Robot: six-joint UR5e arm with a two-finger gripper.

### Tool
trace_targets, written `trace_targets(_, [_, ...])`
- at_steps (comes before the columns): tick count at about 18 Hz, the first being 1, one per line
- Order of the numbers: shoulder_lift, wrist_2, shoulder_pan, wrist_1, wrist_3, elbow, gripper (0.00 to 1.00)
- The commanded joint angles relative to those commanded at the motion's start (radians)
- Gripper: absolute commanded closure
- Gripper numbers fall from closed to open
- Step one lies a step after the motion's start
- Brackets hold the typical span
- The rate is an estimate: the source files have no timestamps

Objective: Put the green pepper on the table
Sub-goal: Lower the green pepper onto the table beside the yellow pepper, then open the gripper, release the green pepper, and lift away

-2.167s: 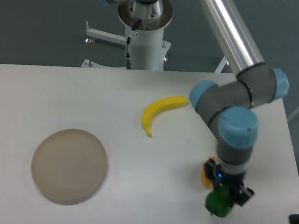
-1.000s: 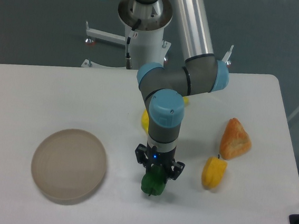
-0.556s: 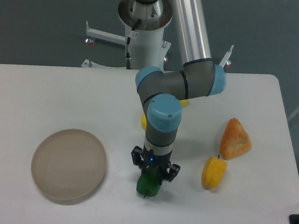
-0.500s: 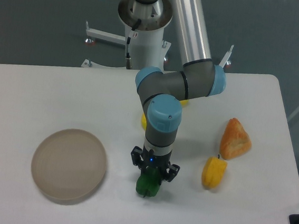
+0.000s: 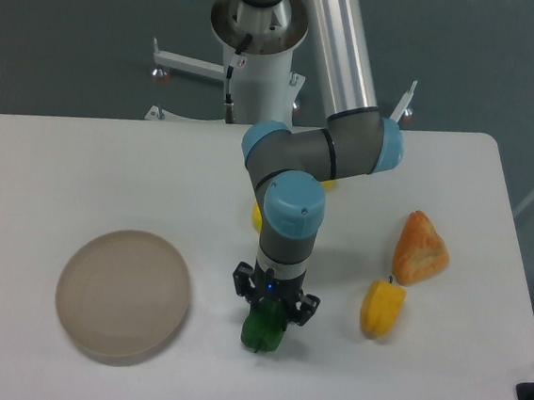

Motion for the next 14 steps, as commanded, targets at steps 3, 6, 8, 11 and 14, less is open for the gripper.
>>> trace_targets(3, [0.0,0.0,0.002,0.0,-0.002,0.003,0.14])
trace_targets(6, [0.005,0.0,0.002,0.0,-0.003,0.005,0.07])
trace_targets(8, [0.009,0.0,0.002,0.0,-0.003,0.005,0.01])
trace_targets(11, [0.014,0.0,0.002,0.0,-0.003,0.005,0.0])
trace_targets(14, [0.018,0.0,0.003,-0.002,-0.003,0.005,0.0])
